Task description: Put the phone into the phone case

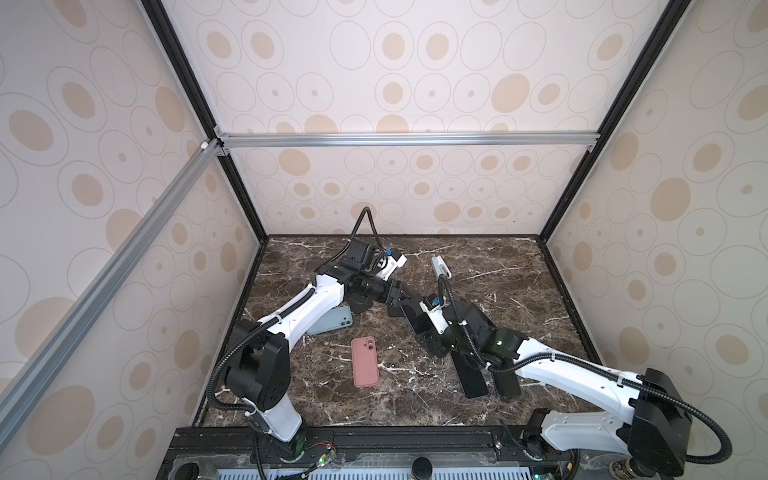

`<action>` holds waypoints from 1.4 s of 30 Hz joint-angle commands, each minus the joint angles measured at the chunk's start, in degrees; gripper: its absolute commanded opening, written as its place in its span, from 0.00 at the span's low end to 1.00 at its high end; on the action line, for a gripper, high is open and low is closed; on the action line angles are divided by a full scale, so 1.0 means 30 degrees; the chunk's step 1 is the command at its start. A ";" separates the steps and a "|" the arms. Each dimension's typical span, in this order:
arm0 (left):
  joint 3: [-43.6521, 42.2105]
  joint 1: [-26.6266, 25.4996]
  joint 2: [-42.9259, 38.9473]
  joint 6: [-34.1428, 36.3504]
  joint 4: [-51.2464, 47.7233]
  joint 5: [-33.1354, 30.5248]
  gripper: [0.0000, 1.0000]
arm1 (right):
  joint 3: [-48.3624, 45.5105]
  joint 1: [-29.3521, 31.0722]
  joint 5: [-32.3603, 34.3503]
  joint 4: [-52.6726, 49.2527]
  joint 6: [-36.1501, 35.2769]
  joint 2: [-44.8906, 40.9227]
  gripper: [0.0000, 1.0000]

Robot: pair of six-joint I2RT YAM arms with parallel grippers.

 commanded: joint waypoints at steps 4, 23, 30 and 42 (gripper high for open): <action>0.1028 -0.0176 0.0633 0.1387 -0.1572 0.0917 0.28 | 0.0928 0.0038 0.0109 0.0706 -0.0406 0.0111 0.57; 0.1844 0.1537 -0.2154 -0.4399 0.6655 -0.1569 0.00 | 0.7008 -0.0185 0.1551 -0.1064 0.0419 -0.0528 1.00; -0.0898 0.1771 -0.5539 -0.6899 1.6674 -0.4141 0.00 | 1.0006 -0.3341 0.0012 -0.2611 0.1732 -0.1964 0.93; -0.3922 0.1759 -0.6472 -1.3065 2.9080 -0.2551 0.00 | 1.0035 -1.1851 -1.4681 0.4175 1.0174 -0.1588 0.67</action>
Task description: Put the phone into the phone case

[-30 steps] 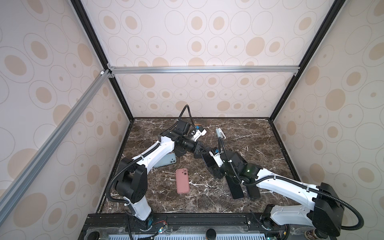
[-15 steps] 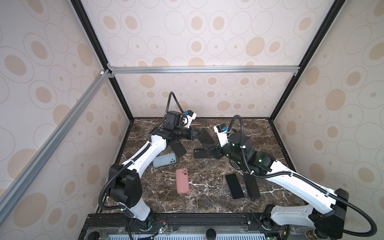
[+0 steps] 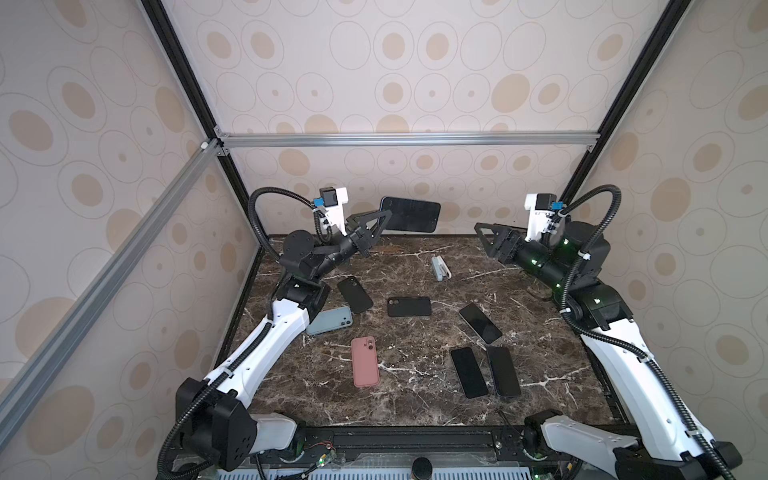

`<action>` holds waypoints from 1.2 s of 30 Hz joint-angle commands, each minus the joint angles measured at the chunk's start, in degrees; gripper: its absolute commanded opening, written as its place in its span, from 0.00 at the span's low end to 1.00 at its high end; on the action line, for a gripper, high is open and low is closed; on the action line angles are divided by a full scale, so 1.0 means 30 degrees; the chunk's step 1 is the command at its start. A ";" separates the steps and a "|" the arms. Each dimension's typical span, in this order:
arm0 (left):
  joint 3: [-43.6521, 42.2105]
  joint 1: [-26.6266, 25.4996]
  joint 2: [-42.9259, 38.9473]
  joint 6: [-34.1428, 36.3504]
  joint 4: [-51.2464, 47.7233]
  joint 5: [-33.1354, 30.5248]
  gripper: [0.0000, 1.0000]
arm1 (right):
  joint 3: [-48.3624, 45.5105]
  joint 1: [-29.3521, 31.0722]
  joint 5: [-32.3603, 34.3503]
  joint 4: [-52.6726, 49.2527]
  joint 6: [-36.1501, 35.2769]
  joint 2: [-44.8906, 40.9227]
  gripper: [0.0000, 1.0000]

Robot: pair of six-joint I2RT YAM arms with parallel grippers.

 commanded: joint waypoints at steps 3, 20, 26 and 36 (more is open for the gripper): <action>-0.0188 -0.0062 0.0159 -0.3821 0.6938 0.1051 0.00 | -0.0095 -0.0469 -0.6902 0.5297 0.3704 0.1096 0.66; -0.1080 -0.0120 0.0817 -0.7583 1.1915 0.2011 0.00 | 0.0063 0.1767 -0.9660 1.0764 0.5535 0.3049 0.62; -0.1190 -0.0134 0.0809 -0.7715 1.1884 0.2378 0.00 | 0.0447 0.2851 -0.9914 1.0934 0.4900 0.3461 0.52; -0.1558 -0.0116 0.0191 -0.7449 1.1937 0.1739 0.00 | 0.0290 0.3223 -1.0284 1.1551 0.4285 0.3005 0.63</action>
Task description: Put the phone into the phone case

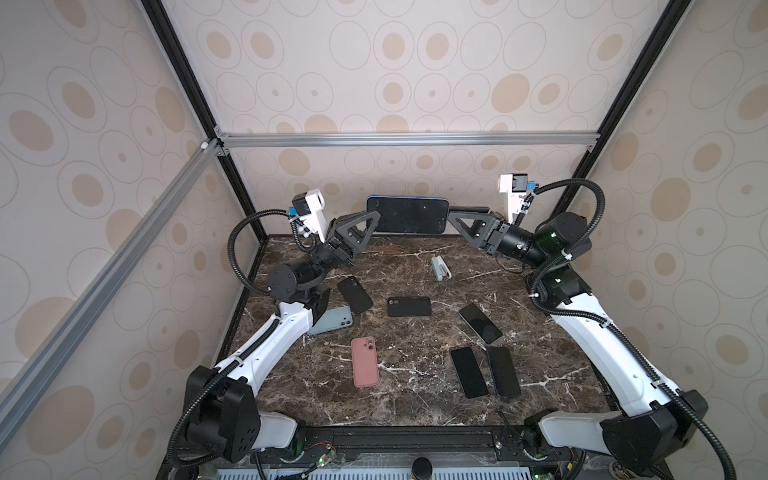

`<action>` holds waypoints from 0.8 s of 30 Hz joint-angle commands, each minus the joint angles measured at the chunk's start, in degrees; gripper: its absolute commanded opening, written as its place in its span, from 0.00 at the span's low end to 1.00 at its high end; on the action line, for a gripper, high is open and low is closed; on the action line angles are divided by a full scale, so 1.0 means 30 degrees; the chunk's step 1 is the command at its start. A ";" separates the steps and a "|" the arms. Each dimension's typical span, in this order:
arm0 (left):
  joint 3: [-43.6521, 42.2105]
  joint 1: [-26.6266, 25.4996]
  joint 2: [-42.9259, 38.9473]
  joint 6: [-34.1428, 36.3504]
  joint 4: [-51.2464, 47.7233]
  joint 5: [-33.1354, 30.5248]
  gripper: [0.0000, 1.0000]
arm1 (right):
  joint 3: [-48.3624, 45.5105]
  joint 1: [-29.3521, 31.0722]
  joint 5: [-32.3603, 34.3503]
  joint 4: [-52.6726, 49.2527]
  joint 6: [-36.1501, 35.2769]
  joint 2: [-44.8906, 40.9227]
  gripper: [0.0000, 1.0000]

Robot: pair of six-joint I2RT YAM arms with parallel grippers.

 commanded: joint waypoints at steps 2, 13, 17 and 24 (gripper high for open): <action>-0.0274 -0.0439 -0.0525 0.0183 -0.0147 -0.0235 0.00 | -0.0119 0.1110 -0.2339 0.1570 -0.0006 -0.0273 0.64; -0.1025 -0.0384 -0.0742 -0.0371 0.1453 -0.0304 0.00 | -0.0354 0.1099 -0.2992 0.2185 0.0048 -0.0627 0.65; -0.1112 -0.0370 -0.0747 -0.0561 0.1997 -0.0382 0.00 | -0.0365 0.1066 -0.2916 0.2435 -0.0001 -0.0739 0.65; -0.1096 -0.0183 -0.0573 -0.0826 0.2474 -0.0353 0.00 | -0.0240 0.0552 -0.2668 0.1425 -0.0642 -0.1124 0.68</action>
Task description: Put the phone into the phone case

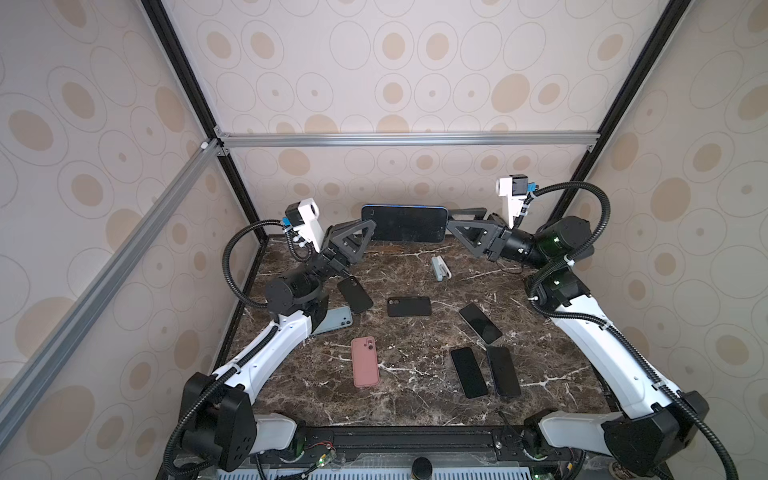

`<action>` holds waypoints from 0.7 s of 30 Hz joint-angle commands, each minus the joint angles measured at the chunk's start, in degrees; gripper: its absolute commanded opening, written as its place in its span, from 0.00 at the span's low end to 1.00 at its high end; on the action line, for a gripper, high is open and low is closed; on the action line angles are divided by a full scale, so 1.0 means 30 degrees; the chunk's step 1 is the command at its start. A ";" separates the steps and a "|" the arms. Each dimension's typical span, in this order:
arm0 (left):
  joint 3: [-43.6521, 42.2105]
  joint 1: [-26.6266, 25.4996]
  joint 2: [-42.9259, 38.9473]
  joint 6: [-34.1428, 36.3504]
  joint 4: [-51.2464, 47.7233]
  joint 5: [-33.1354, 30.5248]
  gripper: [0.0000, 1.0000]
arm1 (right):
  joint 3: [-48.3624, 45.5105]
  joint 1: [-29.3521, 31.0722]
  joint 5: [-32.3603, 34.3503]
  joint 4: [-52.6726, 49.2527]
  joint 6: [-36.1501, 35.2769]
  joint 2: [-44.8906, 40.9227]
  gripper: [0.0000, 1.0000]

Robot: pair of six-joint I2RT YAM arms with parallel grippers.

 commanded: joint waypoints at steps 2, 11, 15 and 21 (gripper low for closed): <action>0.0008 0.0060 0.0130 -0.0450 0.0825 -0.0115 0.00 | -0.0389 -0.0001 -0.0245 -0.0893 -0.1360 -0.1417 0.70; -0.0016 0.0352 0.0700 -0.1963 0.2170 0.0189 0.00 | -0.0452 -0.0484 -0.0062 -0.1706 -0.1929 -0.1848 0.71; 0.0273 0.0334 0.1288 -0.2862 0.3035 0.0270 0.00 | -0.0200 -0.0506 -0.0140 -0.1288 -0.1520 -0.1202 0.67; 0.0184 0.0347 0.1472 -0.2987 0.2677 0.0159 0.00 | 0.0787 -0.0171 -0.1167 -0.0954 -0.1102 -0.0072 0.58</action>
